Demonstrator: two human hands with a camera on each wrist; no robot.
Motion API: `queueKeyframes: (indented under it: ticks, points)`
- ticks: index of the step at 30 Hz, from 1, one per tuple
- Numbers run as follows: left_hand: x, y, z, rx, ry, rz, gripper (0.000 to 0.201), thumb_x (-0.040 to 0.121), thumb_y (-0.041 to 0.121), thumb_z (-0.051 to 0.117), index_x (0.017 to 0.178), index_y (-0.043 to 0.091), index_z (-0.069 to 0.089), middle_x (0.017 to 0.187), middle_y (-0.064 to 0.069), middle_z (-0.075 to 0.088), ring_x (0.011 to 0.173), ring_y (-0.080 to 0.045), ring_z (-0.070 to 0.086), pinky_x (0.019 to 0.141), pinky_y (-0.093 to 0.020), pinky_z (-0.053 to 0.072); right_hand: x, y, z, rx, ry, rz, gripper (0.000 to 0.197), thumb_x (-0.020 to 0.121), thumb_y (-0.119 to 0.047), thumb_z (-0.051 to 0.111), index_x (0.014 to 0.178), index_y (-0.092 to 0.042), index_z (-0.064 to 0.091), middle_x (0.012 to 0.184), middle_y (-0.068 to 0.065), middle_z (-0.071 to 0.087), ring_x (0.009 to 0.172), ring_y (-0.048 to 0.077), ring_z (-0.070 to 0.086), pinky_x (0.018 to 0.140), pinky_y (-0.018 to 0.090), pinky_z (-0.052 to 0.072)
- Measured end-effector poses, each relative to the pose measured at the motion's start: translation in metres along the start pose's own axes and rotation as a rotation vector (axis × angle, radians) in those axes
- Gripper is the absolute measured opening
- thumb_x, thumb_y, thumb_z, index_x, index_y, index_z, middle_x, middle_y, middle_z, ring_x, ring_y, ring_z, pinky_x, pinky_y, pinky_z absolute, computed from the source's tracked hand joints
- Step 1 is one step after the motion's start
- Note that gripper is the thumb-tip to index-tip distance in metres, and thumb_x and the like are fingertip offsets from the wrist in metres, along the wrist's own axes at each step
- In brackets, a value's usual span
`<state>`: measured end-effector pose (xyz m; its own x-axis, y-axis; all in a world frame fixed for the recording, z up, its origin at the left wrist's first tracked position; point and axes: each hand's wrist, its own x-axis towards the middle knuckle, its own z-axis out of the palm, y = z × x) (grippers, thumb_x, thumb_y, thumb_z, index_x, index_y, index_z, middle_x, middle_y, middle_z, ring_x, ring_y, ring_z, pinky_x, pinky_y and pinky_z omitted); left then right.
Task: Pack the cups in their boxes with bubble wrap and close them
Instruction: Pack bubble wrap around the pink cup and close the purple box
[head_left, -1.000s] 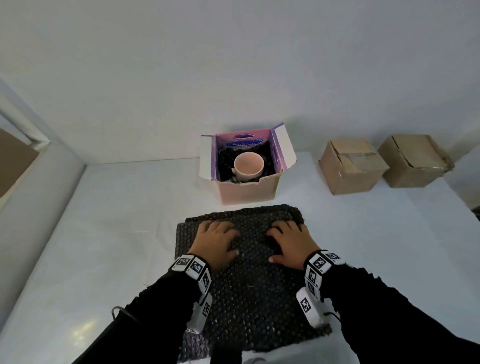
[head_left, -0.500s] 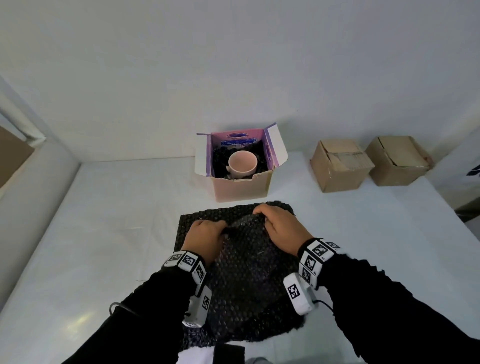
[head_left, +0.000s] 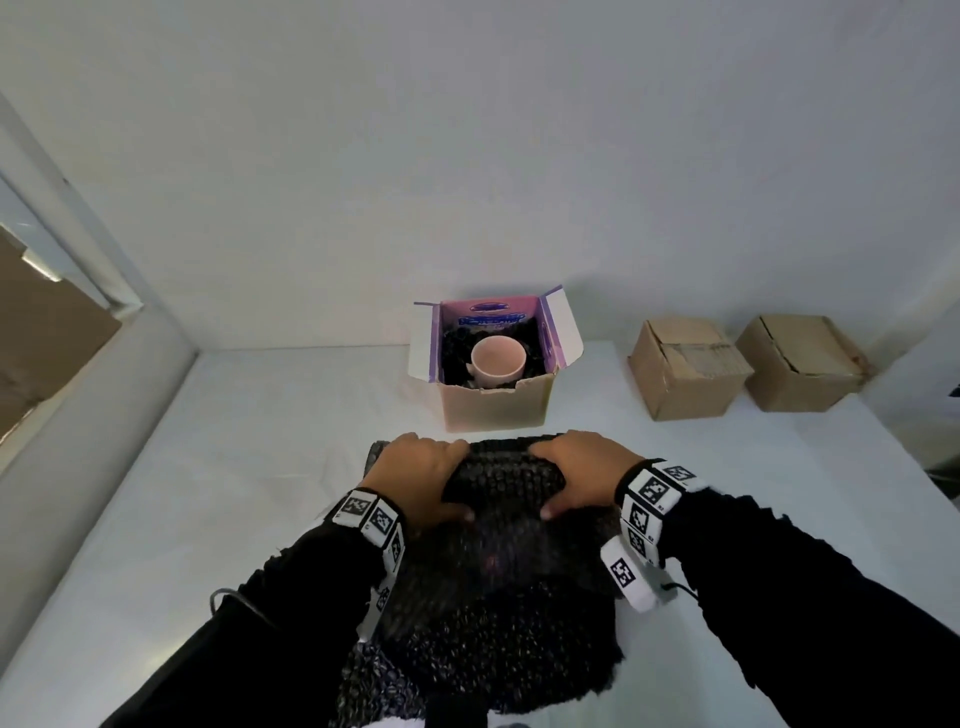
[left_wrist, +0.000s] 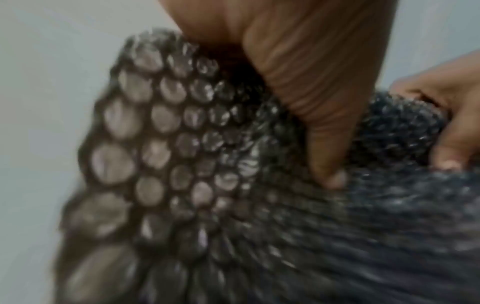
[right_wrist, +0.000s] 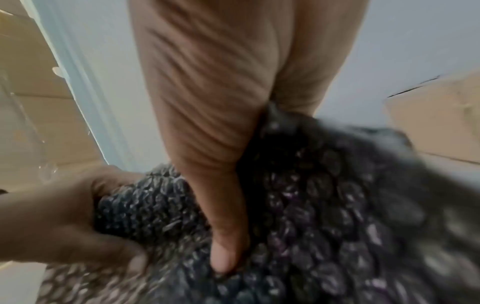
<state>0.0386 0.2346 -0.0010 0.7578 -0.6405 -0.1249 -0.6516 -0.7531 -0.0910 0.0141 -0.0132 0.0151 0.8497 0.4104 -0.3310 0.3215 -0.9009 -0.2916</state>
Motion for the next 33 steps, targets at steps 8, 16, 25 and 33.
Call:
queueKeyframes:
  ticks: [8,16,25,33]
  points:
    - [0.01,-0.011,-0.009,-0.141,-0.016,-0.086,0.032,0.087,0.013,0.049,0.118,0.016,0.052,0.112,-0.008,0.06,0.103,-0.029,0.056,0.085,-0.038,0.044,0.007,0.0,-0.012,0.086,0.045,0.086,0.023,0.093,-0.018,0.051,0.115,-0.012,0.049,0.111,0.013,0.058,0.101,0.03,0.056,0.085,0.04,0.045]
    - [0.01,-0.017,-0.017,-0.367,0.154,-0.089,0.048,0.087,0.067,0.042,0.104,0.022,0.044,0.093,-0.002,0.061,0.084,-0.023,0.058,0.071,-0.035,0.046,0.007,-0.005,-0.046,0.099,0.166,0.032,0.051,0.087,-0.064,0.043,0.122,-0.028,0.045,0.108,0.0,0.063,0.101,0.024,0.057,0.089,0.039,0.031]
    - [0.025,-0.045,-0.036,-0.625,0.318,-0.049,0.052,0.083,0.046,0.032,0.128,0.027,0.052,0.103,0.003,0.061,0.089,-0.018,0.058,0.078,-0.033,0.046,0.036,0.009,-0.084,0.221,0.187,0.032,0.029,0.096,-0.023,0.036,0.12,-0.017,0.051,0.101,0.013,0.054,0.094,0.028,0.053,0.078,0.037,0.041]
    - [0.067,-0.049,-0.049,-0.735,0.677,-0.246,0.015,0.087,0.014,0.061,0.101,0.019,0.06,0.099,0.002,0.048,0.078,-0.013,0.053,0.074,-0.025,0.044,0.08,0.025,-0.136,0.27,0.624,0.053,0.023,0.081,-0.004,0.054,0.093,-0.019,0.043,0.085,0.007,0.047,0.069,0.027,0.048,0.06,0.032,0.03]
